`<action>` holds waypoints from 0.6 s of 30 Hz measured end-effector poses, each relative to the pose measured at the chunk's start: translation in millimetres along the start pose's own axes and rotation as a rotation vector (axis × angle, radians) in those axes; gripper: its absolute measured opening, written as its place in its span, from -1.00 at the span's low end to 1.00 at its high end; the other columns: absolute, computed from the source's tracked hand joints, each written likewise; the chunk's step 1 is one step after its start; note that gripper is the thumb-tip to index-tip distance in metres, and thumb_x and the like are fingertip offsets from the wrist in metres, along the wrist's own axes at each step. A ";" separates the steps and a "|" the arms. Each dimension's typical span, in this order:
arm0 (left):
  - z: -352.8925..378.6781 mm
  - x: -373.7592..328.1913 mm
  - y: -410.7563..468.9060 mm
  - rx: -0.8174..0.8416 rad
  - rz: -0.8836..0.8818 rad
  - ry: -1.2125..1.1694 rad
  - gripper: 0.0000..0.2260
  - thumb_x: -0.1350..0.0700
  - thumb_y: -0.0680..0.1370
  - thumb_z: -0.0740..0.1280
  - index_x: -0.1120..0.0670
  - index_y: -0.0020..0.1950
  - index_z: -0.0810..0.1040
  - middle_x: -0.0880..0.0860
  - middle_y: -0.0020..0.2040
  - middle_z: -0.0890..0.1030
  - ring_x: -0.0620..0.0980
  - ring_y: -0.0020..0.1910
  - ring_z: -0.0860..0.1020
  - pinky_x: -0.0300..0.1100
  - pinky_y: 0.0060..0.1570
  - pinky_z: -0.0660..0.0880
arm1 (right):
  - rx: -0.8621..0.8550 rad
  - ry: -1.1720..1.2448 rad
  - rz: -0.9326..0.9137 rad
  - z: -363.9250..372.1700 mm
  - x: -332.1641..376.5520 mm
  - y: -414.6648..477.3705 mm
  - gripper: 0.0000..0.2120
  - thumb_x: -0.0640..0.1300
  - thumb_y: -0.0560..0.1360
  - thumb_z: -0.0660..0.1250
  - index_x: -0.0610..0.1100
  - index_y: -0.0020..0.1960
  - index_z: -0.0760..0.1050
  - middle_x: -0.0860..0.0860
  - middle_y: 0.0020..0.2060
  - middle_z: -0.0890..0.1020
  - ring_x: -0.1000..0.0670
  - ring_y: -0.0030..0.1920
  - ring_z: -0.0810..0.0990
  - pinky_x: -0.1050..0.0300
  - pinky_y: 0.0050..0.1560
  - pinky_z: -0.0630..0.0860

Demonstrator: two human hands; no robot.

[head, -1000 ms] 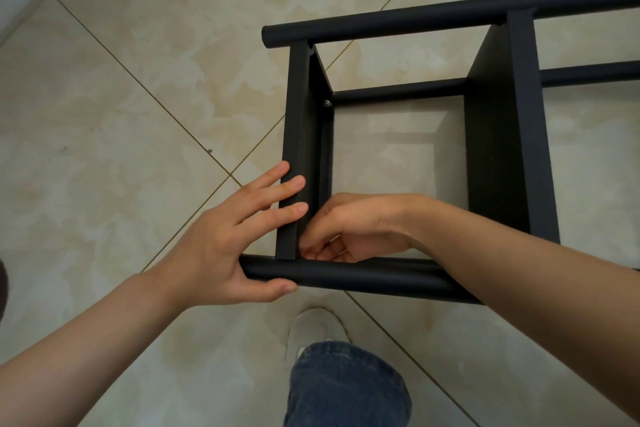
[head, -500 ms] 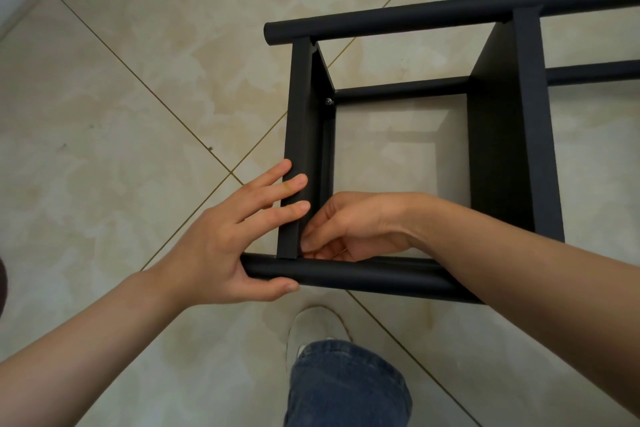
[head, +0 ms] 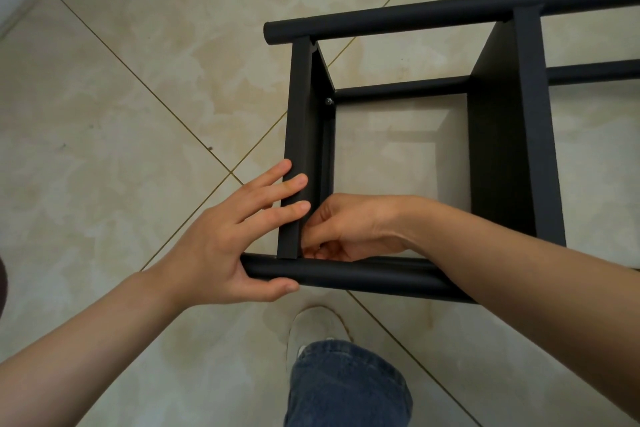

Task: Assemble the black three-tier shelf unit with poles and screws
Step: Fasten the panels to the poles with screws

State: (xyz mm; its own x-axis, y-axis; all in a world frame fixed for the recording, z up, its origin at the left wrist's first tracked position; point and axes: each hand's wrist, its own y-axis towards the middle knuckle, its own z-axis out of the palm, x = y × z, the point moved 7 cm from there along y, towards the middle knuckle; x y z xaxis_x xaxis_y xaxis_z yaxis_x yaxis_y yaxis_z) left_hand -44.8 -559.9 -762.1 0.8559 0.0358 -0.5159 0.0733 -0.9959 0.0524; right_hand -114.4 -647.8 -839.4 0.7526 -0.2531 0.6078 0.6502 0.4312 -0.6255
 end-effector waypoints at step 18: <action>0.2 0.1 -0.8 -0.002 0.003 -0.004 -0.35 -0.23 0.52 0.42 0.12 0.46 0.41 0.15 0.53 0.38 0.20 0.59 0.23 -0.06 0.52 0.28 | 0.099 0.014 0.063 0.6 -5.9 -5.2 -0.90 -0.18 0.58 0.35 -0.18 -0.02 0.63 -0.08 -0.15 0.66 0.00 -0.13 0.60 0.11 0.03 0.55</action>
State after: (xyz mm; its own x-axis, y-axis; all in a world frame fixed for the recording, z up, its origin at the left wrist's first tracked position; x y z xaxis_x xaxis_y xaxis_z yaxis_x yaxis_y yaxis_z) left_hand -44.8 -559.2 -762.3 0.8543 0.0322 -0.5189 0.0712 -0.9959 0.0554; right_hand -122.3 -648.0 -839.4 0.7936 -0.2341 0.5616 0.5884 0.5299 -0.6107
